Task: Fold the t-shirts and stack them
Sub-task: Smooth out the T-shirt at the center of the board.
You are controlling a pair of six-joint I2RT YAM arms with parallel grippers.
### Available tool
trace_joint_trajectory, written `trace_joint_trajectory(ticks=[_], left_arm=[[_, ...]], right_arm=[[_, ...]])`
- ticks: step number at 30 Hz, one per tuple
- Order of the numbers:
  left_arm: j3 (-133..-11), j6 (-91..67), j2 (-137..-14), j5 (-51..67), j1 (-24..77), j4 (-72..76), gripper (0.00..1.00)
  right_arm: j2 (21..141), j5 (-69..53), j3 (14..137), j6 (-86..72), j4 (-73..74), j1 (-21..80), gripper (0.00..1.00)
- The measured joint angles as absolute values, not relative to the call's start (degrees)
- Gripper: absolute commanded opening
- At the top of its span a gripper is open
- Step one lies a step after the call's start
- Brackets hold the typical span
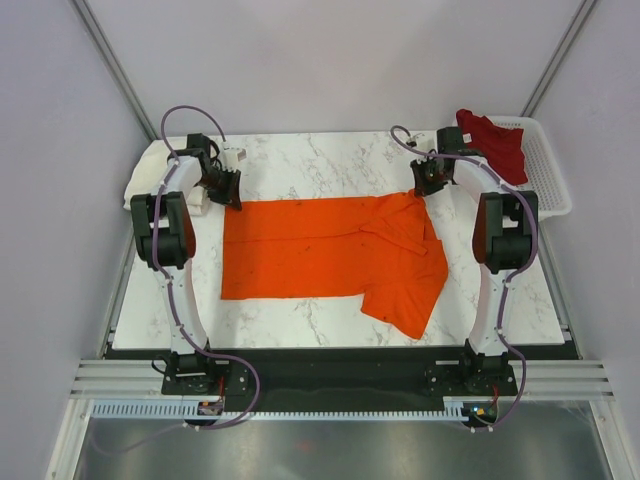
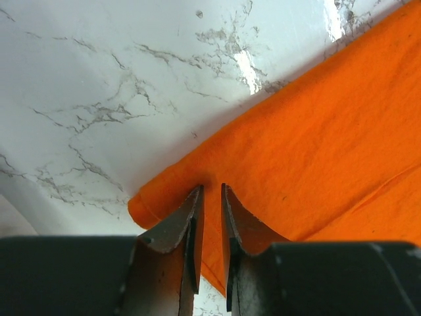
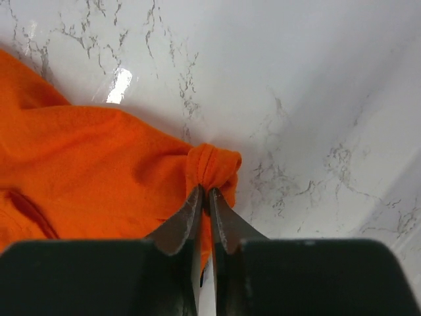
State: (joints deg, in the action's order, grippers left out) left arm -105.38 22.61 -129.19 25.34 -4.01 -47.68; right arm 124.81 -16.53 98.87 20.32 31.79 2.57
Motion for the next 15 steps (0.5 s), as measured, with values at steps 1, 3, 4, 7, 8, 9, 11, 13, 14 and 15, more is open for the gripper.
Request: trace_joint_trajectory(ticks=[1,3,4,7,8,9,11,13,14,15], left_arm=[[-105.38,22.59,-129.19,25.15,-4.01,-47.66,0.23],[-105.38,22.61,-129.19,24.71,-4.01,-47.68,0.22],[-105.38,22.61,-129.19,24.34,-4.01,-47.68,0.21],[-105.38,22.59,-129.58,23.42,-4.01,-47.66,0.17],[-105.38,22.59,-129.82,22.87,-4.01,-47.64,0.17],[-105.38,22.59,-130.21,22.63,-4.01,-47.66,0.16],[-105.58,22.55,-130.47,22.61,-4.01,-47.68,0.15],[-105.80,22.55,-130.63,22.48,-3.99,-47.68,0.13],[-106.00,22.52,-130.72,22.39,-3.97,-47.70,0.12],[-106.13,22.52,-130.80,22.28,-3.95,-47.68,0.12]], right_arm=[[124.95,-17.12,99.09,20.18,31.92,2.35,0.09],[125.38,-17.91,99.61,19.90,31.97,1.78,0.06],[125.60,-18.13,99.79,19.79,31.97,1.48,0.03],[125.75,-18.15,99.88,19.49,32.08,0.62,0.00],[125.75,-18.20,99.96,19.35,32.14,0.19,0.01],[125.75,-18.20,100.16,19.25,32.23,-0.25,0.00],[125.78,-18.17,100.55,19.16,32.23,-1.26,0.00],[125.78,-18.22,100.84,19.00,32.23,-2.35,0.00],[125.78,-18.20,100.95,18.87,32.23,-2.81,0.00],[125.78,-18.24,101.01,18.76,32.23,-3.18,0.00]])
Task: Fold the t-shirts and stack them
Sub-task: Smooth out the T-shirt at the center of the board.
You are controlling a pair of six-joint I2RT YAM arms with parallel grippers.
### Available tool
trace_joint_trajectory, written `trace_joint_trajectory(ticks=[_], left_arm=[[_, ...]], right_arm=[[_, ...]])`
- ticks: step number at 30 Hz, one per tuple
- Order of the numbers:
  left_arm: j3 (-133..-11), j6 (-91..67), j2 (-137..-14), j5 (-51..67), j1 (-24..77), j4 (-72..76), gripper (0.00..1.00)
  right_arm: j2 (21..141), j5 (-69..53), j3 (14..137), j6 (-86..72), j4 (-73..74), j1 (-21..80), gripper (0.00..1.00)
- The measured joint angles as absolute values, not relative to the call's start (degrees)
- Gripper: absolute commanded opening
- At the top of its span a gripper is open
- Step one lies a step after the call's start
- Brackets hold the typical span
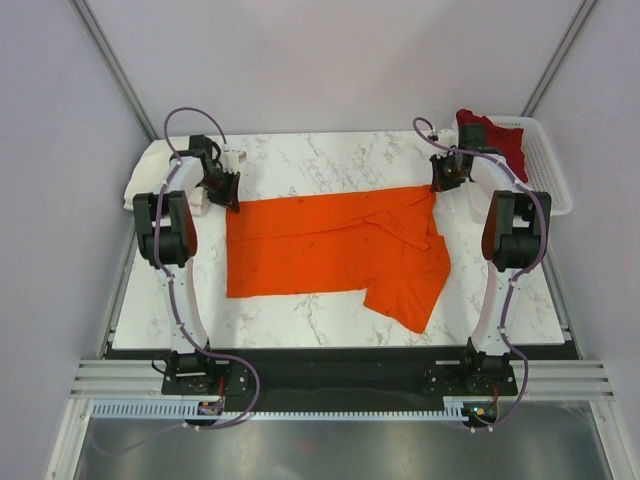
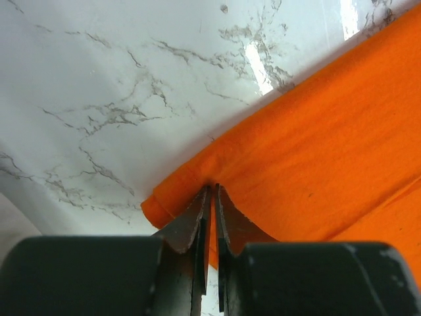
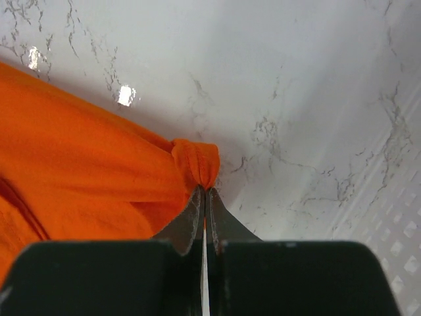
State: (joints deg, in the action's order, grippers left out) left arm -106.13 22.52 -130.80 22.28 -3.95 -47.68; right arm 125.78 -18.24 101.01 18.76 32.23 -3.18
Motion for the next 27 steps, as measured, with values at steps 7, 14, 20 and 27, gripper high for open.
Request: trace_joint_trajectory(ticks=[7,14,20,27], left_arm=[[-107.55,22.33,-131.66,21.23,-3.66,-47.70,0.11],[-109.30,22.35,-132.73,20.40,-3.62,-47.77,0.10],[-111.48,22.37,-133.88,18.87,-3.36,-47.88,0.10],[-114.15,22.39,-135.31,16.93,-3.09,-47.86,0.10]], right_arm=[[125.78,-19.25,101.19,18.06,32.38,-3.64,0.00],[125.78,-20.18,101.21,17.76,32.73,-4.01,0.00],[125.78,-19.73,102.61,17.78,34.30,-4.03,0.00],[125.78,-19.14,103.28,17.43,34.33,-4.01,0.00]])
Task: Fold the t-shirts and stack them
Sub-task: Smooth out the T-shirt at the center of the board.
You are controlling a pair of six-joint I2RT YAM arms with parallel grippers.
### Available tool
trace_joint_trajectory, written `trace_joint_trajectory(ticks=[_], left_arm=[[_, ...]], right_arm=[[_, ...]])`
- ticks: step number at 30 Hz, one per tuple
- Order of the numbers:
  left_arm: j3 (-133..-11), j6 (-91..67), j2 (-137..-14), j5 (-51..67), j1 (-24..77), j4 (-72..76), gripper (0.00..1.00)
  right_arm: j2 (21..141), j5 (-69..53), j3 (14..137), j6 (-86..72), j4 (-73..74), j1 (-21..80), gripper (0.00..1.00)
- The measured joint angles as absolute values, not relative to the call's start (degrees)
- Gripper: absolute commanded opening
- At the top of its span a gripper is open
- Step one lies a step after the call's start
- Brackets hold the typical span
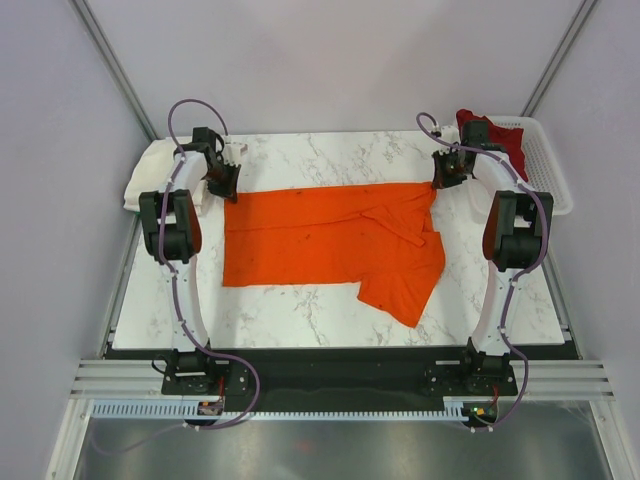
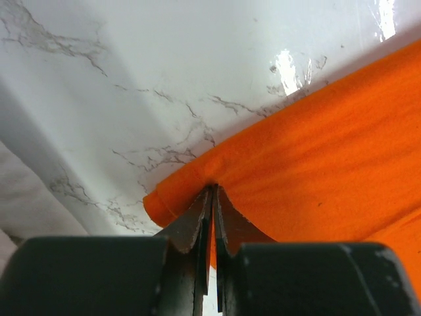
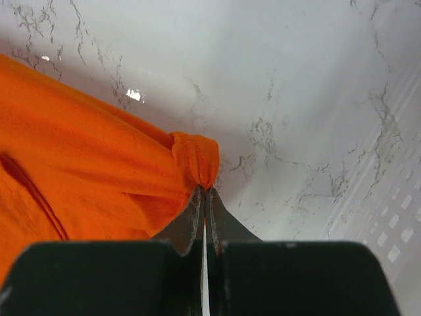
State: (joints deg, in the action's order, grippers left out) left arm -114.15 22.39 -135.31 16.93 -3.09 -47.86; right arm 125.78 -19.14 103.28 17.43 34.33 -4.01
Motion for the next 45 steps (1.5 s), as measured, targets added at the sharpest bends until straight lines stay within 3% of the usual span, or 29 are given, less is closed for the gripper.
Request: trace_joint_trajectory(ticks=[5,9,19,21,23,26,29,32,45], left_arm=[[-114.69,22.39,-135.52,15.79,-2.96,-47.72,0.09],[-114.69,22.39,-135.55,15.33,-2.79,-47.68,0.09],[-114.83,22.44,-135.57,14.02,-2.11,-47.66,0.08],[-114.87,22.46,-135.57,13.56,-1.96,-47.66,0.08],[-114.89,22.48,-135.57,13.32,-1.83,-47.66,0.08],[-114.91,22.48,-135.57,12.93,-1.65,-47.66,0.08],[-114.91,22.55,-135.57,12.45,-1.45,-47.66,0.08],[-114.91,22.83,-135.57,12.14,-1.30,-47.66,0.08],[-114.91,23.46,-135.55,10.83,-0.78,-47.66,0.08]], right_arm=[[125.78,-17.58,103.46,16.36,34.24,-4.01,0.00],[125.78,-16.82,103.46,15.77,34.13,-3.99,0.11],[125.75,-16.80,103.46,15.77,33.85,-4.16,0.19],[125.75,-17.39,103.48,15.81,33.89,-4.43,0.16],[125.75,-18.11,103.57,15.86,33.89,-4.69,0.05],[125.75,-18.50,103.59,16.23,33.91,-4.73,0.03],[125.75,-18.76,103.66,16.03,33.91,-4.75,0.35],[125.75,-20.23,103.79,15.73,34.00,-4.75,0.45],[129.78,-24.10,107.09,14.66,33.91,-4.62,0.33]])
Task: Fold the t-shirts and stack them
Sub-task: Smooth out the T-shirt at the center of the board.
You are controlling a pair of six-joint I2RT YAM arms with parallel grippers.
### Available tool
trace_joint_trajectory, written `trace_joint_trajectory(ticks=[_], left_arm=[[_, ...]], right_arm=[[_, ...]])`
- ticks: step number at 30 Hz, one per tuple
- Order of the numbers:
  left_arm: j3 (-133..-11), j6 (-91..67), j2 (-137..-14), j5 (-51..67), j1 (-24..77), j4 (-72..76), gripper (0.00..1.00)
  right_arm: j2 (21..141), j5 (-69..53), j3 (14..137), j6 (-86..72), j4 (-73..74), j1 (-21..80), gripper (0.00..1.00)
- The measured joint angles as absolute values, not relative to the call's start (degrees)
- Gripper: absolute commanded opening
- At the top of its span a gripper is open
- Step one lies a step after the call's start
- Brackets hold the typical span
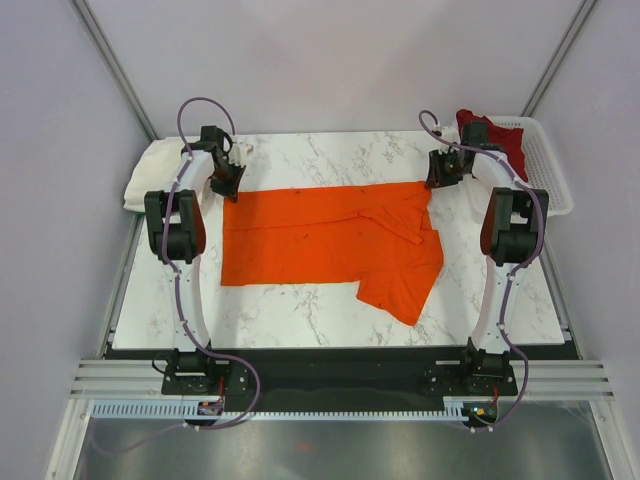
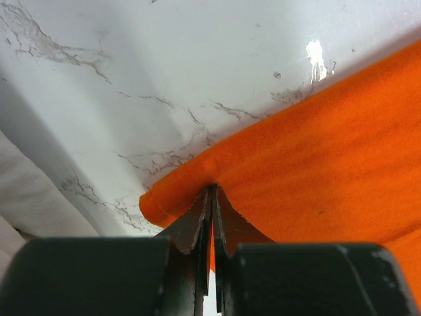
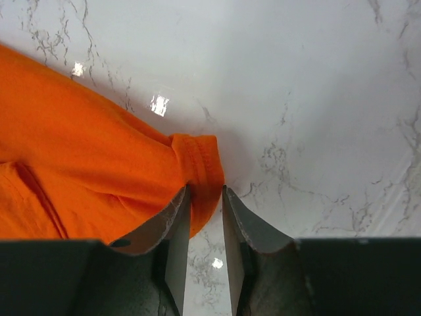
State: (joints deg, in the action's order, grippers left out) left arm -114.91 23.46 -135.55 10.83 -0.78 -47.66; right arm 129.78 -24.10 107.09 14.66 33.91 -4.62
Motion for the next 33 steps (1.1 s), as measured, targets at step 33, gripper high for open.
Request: trace_joint_trajectory(ticks=[33], left_arm=[[-114.78,23.83,-135.50,9.30,-0.34,-47.37,0.05]], right_arm=[[131.09,-21.06,107.94,14.61,34.46,-5.10,0.00]])
